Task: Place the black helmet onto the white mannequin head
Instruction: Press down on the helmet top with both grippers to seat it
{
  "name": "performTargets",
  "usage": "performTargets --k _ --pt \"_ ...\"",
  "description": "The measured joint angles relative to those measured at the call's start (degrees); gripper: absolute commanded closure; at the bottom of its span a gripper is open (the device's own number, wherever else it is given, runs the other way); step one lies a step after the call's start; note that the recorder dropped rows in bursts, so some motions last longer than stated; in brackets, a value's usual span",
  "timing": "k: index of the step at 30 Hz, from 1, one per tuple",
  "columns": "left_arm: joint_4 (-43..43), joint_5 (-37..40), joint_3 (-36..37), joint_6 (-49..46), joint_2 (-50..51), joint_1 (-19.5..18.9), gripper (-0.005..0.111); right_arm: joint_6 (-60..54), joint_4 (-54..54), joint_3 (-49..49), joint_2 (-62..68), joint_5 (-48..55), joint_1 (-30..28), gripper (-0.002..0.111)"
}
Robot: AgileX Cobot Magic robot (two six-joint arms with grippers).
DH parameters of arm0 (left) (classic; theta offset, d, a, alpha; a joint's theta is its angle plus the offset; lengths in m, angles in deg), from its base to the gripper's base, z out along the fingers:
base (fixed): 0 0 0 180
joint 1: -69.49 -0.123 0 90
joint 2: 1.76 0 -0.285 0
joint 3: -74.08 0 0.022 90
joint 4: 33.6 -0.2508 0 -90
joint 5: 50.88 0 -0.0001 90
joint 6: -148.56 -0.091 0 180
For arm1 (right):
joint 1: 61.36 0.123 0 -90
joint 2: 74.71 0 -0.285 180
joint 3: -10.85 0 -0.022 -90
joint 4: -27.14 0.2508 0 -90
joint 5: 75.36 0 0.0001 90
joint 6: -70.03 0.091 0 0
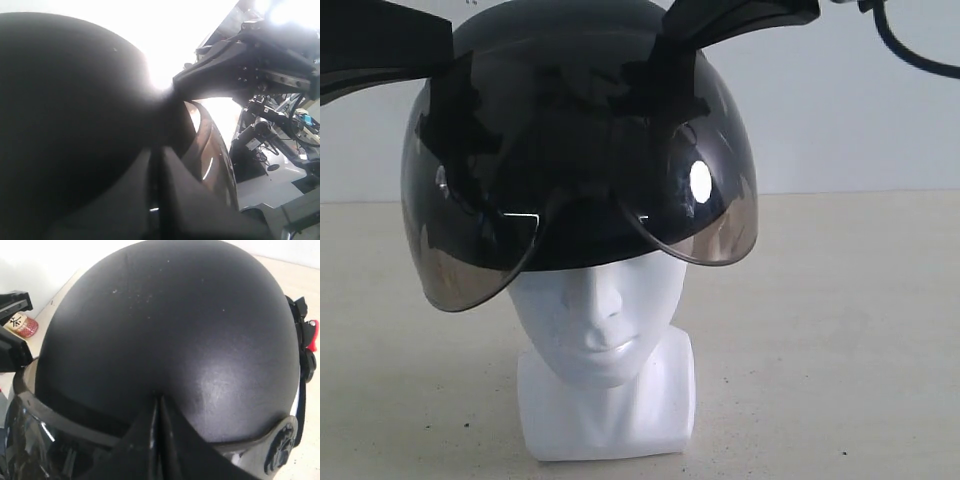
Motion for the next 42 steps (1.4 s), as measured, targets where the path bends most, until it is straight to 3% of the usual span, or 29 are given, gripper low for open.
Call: performTargets --k 22,42 --pt "0.4 -1.4 2.3 0.1 -0.1 0.0 0.102 4.6 -7.1 -2.9 -1.3 0.5 4.6 0.108" --pt "4.3 -4.2 10.8 -3.7 -0.8 0.0 0.102 4.8 -5.9 -9.6 -3.7 -1.1 4.6 0.108"
